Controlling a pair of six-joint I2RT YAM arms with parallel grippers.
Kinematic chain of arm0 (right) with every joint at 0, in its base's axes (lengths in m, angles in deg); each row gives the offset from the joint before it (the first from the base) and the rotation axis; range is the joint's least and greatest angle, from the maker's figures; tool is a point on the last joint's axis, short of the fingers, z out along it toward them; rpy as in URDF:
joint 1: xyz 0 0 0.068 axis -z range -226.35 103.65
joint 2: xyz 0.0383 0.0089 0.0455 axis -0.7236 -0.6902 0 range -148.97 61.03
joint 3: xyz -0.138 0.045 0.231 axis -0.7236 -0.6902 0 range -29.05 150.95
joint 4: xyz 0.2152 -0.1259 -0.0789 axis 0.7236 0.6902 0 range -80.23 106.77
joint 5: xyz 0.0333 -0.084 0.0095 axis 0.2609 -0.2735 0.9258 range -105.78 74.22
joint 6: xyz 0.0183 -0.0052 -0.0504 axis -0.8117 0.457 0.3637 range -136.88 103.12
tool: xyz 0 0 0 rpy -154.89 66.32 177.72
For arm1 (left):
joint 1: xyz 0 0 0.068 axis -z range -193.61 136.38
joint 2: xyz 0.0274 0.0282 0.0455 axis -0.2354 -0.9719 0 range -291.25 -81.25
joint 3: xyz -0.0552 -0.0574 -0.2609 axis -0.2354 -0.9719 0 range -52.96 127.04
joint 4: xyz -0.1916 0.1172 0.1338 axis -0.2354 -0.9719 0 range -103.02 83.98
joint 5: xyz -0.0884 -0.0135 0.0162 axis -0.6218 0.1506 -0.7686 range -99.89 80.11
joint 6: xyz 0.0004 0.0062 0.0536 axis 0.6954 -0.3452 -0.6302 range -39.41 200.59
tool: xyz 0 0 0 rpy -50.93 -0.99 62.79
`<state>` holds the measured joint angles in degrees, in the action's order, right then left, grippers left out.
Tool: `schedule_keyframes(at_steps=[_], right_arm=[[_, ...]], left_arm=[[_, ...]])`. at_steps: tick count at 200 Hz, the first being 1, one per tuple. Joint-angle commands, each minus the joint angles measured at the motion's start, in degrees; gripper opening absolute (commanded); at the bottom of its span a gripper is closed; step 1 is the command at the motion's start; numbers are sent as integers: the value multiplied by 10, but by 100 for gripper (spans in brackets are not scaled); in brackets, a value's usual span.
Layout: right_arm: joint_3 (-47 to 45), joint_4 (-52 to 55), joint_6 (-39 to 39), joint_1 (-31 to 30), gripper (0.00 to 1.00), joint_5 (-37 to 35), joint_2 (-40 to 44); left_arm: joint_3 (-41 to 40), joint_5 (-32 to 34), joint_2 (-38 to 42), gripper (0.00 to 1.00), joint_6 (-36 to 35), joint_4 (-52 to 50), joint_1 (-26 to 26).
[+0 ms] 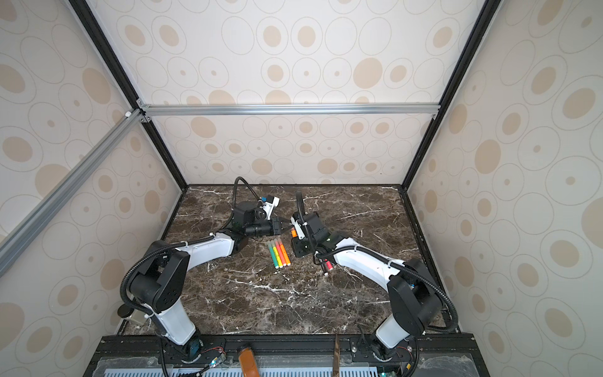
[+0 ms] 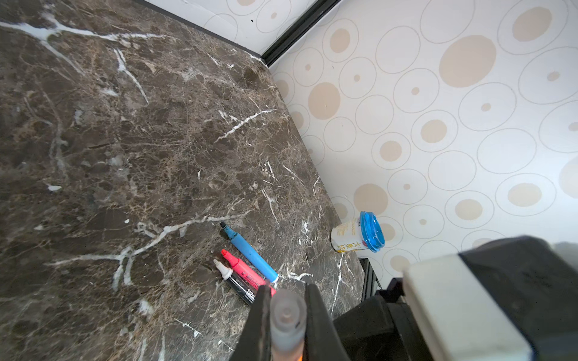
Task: Remove pen caps from pens
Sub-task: Open the pen cap on the pen.
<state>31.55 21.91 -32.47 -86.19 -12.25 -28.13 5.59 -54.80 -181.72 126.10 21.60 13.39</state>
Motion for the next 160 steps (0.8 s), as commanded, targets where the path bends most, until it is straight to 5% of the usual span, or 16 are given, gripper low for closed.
schedule_keyframes(at_steps=[1, 65, 117, 160], right_arm=[[-20, -51, -6, -2, 36, 7, 14], [-17, -85, -2, -2, 28, -3, 6], [-1, -78, -5, -2, 0, -5, -16], [-20, -61, -7, -2, 0, -12, -9]], left_arm=[[13, -16, 3, 3, 24, 40, 7], [5, -15, 11, 3, 26, 41, 14], [5, -18, 13, 0, 29, 47, 18], [35, 15, 15, 0, -15, -19, 18]])
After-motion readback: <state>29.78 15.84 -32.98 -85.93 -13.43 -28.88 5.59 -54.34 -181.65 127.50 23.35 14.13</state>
